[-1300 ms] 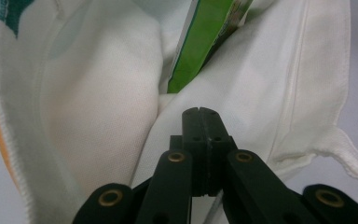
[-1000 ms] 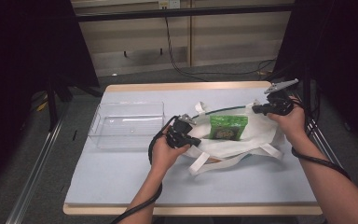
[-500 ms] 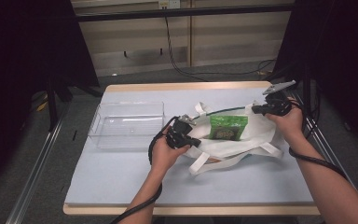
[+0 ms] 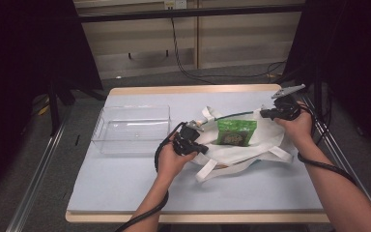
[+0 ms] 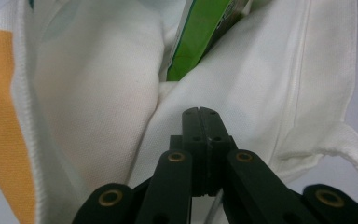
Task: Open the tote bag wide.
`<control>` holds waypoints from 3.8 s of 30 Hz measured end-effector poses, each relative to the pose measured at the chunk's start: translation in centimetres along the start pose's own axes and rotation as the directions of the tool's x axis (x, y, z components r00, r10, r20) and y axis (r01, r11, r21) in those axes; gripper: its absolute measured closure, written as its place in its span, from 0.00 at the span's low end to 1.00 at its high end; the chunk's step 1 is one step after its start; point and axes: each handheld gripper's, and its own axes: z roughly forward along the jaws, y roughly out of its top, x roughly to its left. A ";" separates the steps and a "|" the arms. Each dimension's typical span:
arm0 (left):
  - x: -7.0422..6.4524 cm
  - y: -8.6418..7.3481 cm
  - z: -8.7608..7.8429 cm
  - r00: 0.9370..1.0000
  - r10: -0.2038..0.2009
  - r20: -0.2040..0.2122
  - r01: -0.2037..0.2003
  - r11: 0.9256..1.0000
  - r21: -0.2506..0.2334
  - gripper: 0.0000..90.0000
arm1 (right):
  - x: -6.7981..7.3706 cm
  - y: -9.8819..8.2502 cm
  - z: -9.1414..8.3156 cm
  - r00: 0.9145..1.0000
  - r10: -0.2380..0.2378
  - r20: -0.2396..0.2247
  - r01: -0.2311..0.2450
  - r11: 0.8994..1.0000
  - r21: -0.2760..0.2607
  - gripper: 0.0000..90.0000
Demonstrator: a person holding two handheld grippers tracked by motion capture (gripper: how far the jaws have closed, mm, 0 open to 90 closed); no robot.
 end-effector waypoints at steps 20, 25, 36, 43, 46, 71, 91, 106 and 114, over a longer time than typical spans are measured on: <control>0.1 -0.4 0.5 1.000 0.019 -0.001 -0.019 0.999 0.031 1.00 | -0.1 -0.3 0.8 1.000 -0.008 -0.008 0.008 1.000 -0.008 1.00; 0.0 -0.5 0.8 1.000 0.012 -0.003 -0.012 0.999 0.039 1.00 | -0.2 -0.5 1.0 1.000 -0.006 -0.004 0.006 1.000 -0.007 1.00; 0.0 -0.9 1.4 1.000 0.011 -0.005 -0.010 0.998 0.054 1.00 | -0.2 -0.8 1.3 1.000 0.011 -0.011 -0.011 1.000 -0.009 1.00; 0.1 -1.1 1.6 1.000 0.023 -0.002 -0.023 0.997 0.072 1.00 | -0.1 -0.7 1.3 1.000 0.008 -0.020 -0.008 1.000 -0.006 1.00; 0.0 -1.0 1.6 1.000 0.009 -0.001 -0.009 0.998 0.064 1.00 | -0.1 -0.7 1.1 1.000 0.005 -0.015 -0.005 1.000 -0.009 1.00; 0.2 1.9 -1.3 0.999 -0.032 -0.016 0.032 0.999 -0.025 0.93 | 2.7 -0.6 -1.0 0.997 -0.028 -0.066 0.027 0.999 -0.021 1.00; 1.5 4.5 -1.8 0.998 -0.050 -0.047 0.049 0.999 -0.017 0.96 | 4.4 -2.5 -2.8 0.992 -0.038 -0.121 0.034 0.999 -0.042 1.00; 3.4 4.7 -1.5 0.995 -0.074 -0.066 0.074 0.997 0.006 1.00 | 5.1 -3.8 -3.1 0.990 -0.035 -0.138 0.029 0.999 -0.046 1.00; 3.7 5.0 -1.0 0.995 -0.068 -0.075 0.069 0.998 0.012 1.00 | 5.7 -4.4 -3.1 0.987 -0.038 -0.154 0.030 0.998 -0.051 1.00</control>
